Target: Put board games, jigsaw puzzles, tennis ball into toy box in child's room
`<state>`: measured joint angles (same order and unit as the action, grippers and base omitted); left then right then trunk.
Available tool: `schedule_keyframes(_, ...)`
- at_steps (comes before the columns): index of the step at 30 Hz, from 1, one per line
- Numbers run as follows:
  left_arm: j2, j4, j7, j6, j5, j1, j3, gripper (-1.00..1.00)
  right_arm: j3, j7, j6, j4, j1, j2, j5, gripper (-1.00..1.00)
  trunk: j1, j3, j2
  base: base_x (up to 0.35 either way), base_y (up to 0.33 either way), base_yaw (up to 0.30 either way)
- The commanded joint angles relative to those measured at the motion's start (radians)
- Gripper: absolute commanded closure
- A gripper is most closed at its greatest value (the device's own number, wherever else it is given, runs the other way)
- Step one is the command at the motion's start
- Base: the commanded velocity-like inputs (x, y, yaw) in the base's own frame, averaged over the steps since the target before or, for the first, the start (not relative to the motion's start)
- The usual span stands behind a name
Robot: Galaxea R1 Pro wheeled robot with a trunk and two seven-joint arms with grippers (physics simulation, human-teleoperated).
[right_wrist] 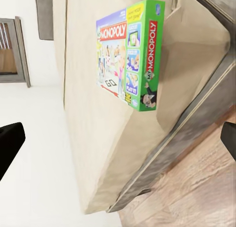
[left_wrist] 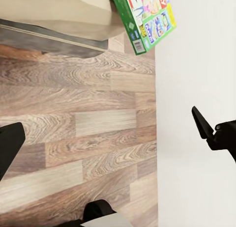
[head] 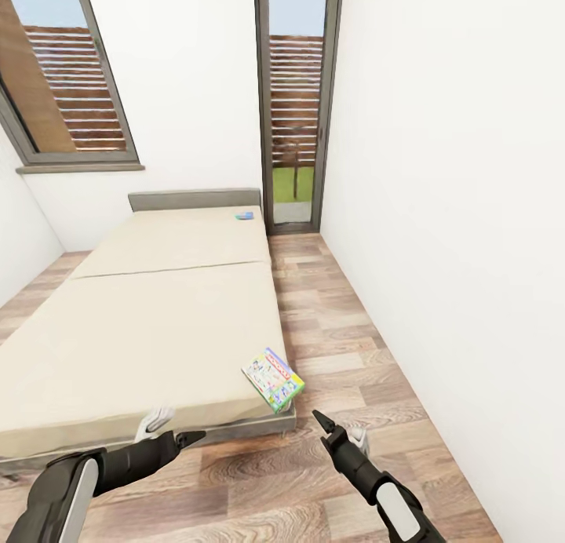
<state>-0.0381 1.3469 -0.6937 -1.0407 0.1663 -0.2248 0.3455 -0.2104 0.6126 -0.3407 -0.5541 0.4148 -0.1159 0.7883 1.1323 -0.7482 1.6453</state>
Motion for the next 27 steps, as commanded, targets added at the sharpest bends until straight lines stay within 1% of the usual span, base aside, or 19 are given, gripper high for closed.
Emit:
schedule_keyframes(1, 0.000, 0.000, -0.001, -0.007, 0.004, -0.001, 0.001, -1.00, -0.005, 0.002, -0.009, 0.000, 0.001, -0.001, 0.005, -1.00, 0.004, -0.004, 0.008, 0.000, 0.000, 0.000)
schedule_keyframes(11, 0.000, 0.001, -0.004, -0.007, 0.010, -0.001, 0.000, -1.00, -0.003, 0.005, -0.014, -0.003, 0.001, 0.001, 0.010, -1.00, 0.042, -0.035, 0.078, 0.000, 0.000, 0.000)
schedule_keyframes(17, 0.000, 0.001, -0.064, -0.007, 0.009, -0.001, -0.006, -1.00, -0.005, 0.031, -0.017, -0.004, 0.000, 0.002, 0.016, -1.00, 0.065, -0.054, 0.120, 0.000, 0.000, 0.000)
schedule_keyframes(21, 0.000, 0.001, -0.088, -0.007, 0.009, -0.001, -0.008, -1.00, -0.003, 0.042, -0.019, -0.003, 0.000, 0.001, 0.017, -1.00, 0.081, -0.067, 0.148, 0.000, 0.000, 0.000)
schedule_keyframes(27, 0.000, 0.000, -0.103, -0.007, 0.009, -0.001, -0.012, -1.00, 0.004, 0.049, -0.021, -0.002, 0.000, -0.001, 0.012, -1.00, 0.081, -0.067, 0.148, 0.000, 0.000, 0.000)
